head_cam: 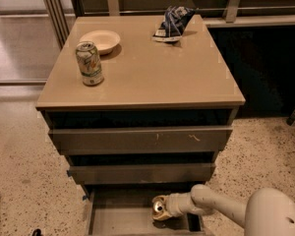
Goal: Place orange can into bottom drawer
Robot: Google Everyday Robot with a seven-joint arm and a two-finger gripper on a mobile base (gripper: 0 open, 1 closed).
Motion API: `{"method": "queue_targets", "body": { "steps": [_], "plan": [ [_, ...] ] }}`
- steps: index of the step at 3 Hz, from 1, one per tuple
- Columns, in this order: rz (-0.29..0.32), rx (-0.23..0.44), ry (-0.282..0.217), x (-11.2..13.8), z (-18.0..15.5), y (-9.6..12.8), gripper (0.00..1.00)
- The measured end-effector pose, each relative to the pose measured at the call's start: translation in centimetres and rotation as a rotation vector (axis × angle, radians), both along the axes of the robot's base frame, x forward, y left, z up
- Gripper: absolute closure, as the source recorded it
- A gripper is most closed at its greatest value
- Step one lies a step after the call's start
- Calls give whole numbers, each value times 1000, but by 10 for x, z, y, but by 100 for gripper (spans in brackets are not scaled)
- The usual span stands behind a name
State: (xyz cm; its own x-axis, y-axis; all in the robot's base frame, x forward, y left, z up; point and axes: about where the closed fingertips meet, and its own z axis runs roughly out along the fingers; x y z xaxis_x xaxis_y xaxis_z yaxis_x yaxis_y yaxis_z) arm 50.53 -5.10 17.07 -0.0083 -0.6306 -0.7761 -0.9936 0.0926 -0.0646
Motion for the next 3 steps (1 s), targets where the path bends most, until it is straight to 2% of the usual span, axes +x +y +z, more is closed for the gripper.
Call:
{"method": "queue_targets", "body": {
  "steps": [2, 3],
  "plan": [
    [0, 0, 0, 0, 0, 0, 5],
    [0, 0, 0, 0, 0, 0, 0]
  ]
}}
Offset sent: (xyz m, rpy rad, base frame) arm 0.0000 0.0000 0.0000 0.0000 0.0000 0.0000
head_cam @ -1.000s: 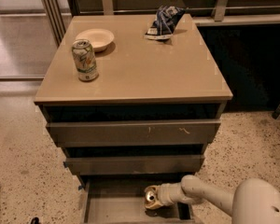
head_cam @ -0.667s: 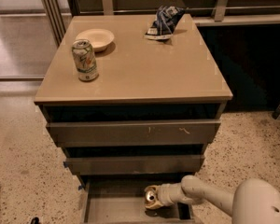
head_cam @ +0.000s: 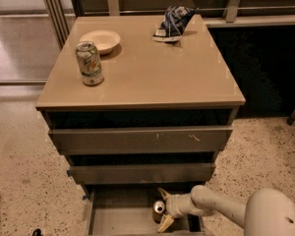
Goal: Place orange can into bottom drawer
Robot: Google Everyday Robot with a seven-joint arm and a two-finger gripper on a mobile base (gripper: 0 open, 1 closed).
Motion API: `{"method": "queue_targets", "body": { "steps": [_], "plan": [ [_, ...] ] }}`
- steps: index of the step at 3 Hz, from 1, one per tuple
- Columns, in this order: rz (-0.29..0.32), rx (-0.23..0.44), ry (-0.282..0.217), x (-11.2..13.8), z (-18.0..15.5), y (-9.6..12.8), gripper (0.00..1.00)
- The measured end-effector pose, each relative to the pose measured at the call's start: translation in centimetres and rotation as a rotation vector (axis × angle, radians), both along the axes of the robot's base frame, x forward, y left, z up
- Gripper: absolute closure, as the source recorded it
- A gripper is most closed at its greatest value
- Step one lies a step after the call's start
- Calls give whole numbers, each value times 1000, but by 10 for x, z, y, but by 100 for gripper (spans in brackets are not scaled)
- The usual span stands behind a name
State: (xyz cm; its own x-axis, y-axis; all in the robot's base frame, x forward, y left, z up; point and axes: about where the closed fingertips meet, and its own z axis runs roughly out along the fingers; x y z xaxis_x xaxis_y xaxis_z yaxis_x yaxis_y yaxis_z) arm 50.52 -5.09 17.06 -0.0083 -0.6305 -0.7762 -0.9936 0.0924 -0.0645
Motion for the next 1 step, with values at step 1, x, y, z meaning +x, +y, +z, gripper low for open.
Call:
{"method": "queue_targets", "body": {
  "steps": [1],
  "plan": [
    [0, 0, 0, 0, 0, 0, 0]
  ]
}}
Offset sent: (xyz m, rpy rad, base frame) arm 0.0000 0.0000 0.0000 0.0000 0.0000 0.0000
